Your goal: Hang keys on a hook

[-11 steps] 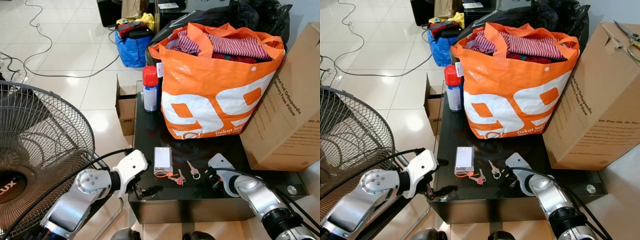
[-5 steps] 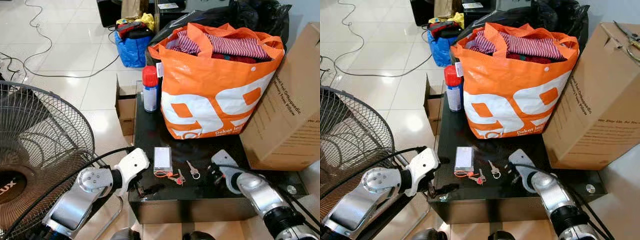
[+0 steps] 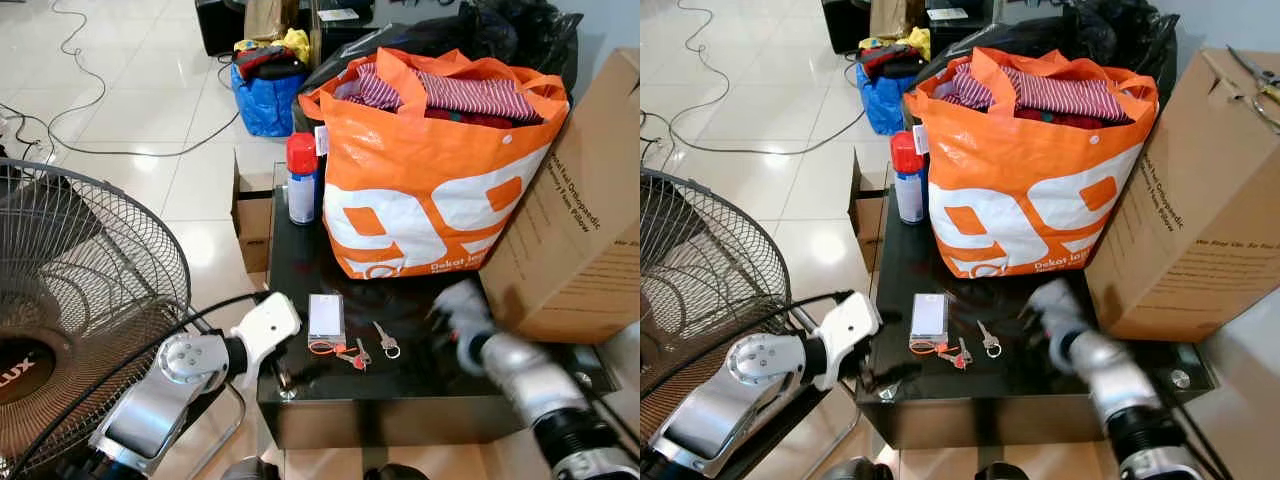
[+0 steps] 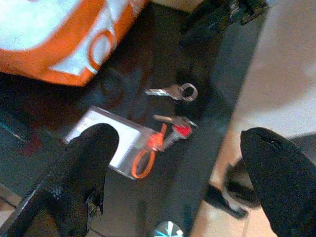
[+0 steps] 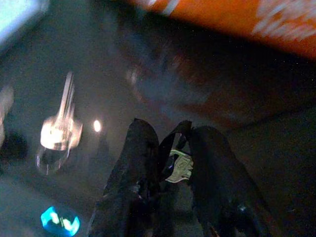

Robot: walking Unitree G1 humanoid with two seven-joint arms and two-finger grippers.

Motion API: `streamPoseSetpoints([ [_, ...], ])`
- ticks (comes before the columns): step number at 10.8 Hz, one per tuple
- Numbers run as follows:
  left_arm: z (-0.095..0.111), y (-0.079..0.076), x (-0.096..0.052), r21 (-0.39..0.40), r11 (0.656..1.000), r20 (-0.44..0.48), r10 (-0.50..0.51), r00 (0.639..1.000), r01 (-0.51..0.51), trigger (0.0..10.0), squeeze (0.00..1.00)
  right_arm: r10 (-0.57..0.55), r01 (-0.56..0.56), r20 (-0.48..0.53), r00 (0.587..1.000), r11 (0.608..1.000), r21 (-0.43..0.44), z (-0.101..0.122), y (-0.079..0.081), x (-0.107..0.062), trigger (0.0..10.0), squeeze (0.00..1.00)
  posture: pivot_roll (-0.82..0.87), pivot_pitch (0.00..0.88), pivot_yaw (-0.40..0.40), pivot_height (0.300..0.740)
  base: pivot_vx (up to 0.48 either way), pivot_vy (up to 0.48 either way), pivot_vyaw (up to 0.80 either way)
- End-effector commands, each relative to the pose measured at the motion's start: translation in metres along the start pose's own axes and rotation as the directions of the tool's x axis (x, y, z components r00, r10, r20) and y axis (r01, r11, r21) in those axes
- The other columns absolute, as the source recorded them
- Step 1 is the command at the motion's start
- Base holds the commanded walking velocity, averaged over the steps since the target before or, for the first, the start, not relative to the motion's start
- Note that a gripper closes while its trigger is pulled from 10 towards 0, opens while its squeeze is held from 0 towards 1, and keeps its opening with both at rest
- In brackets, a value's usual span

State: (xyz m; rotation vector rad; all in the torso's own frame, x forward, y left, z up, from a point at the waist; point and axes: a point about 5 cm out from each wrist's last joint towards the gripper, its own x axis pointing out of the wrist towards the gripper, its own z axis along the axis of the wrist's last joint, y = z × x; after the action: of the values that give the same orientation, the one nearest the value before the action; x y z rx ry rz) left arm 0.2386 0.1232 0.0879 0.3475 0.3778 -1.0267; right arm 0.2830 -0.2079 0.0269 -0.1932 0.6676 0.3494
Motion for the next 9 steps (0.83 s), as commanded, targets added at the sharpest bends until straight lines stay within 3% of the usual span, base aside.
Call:
streamPoseSetpoints([
  [1, 0.005, 0.008, -0.001, 0.019, 0.999, 0.020, 0.050, 0.999, -0.050, 10.0, 0.00, -0.011, 0.008, 0.048, 0.999, 0.998, 0.063, 0.009, -0.005, -0.004, 0.0, 0.00, -0.12, 0.022, -0.023, 0.740, 0.000, 0.000, 0.00],
  [3, 0.021, 0.018, -0.003, 0.023, 0.989, 0.117, 0.140, 0.983, -0.144, 10.0, 0.00, 0.025, -0.104, 0.253, 0.967, 0.948, 0.302, 0.033, -0.012, -0.027, 0.0, 0.00, -0.10, 0.000, -0.010, 0.740, 0.000, 0.000, 0.00],
  [4, 0.028, 0.020, -0.004, 0.031, 0.986, 0.152, 0.159, 0.975, -0.166, 10.0, 0.00, 0.062, -0.184, 0.334, 0.941, 0.919, 0.348, 0.041, -0.012, -0.037, 0.0, 0.00, -0.10, 0.000, -0.006, 0.740, 0.000, 0.000, 0.00],
  [6, 0.049, 0.028, -0.005, 0.032, 0.976, 0.244, 0.203, 0.948, -0.217, 10.0, 0.00, 0.122, -0.374, 0.510, 0.851, 0.824, 0.426, 0.055, -0.007, -0.059, 0.0, 0.00, -0.07, 0.000, 0.002, 0.740, 0.000, 0.000, 0.00],
  [8, 0.062, 0.030, -0.001, 0.020, 0.980, 0.293, 0.186, 0.938, -0.200, 10.0, 0.00, 0.151, -0.518, 0.641, 0.753, 0.736, 0.436, 0.076, 0.005, -0.075, 0.0, 0.00, -0.06, 0.000, 0.006, 0.740, 0.000, 0.000, 0.00],
  [9, 0.066, 0.031, 0.000, 0.031, 0.979, 0.311, 0.181, 0.933, -0.200, 10.0, 0.00, 0.163, -0.544, 0.661, 0.732, 0.724, 0.424, 0.082, 0.010, -0.078, 0.0, 0.00, -0.05, 0.000, 0.006, 0.740, 0.000, 0.000, 0.00],
])
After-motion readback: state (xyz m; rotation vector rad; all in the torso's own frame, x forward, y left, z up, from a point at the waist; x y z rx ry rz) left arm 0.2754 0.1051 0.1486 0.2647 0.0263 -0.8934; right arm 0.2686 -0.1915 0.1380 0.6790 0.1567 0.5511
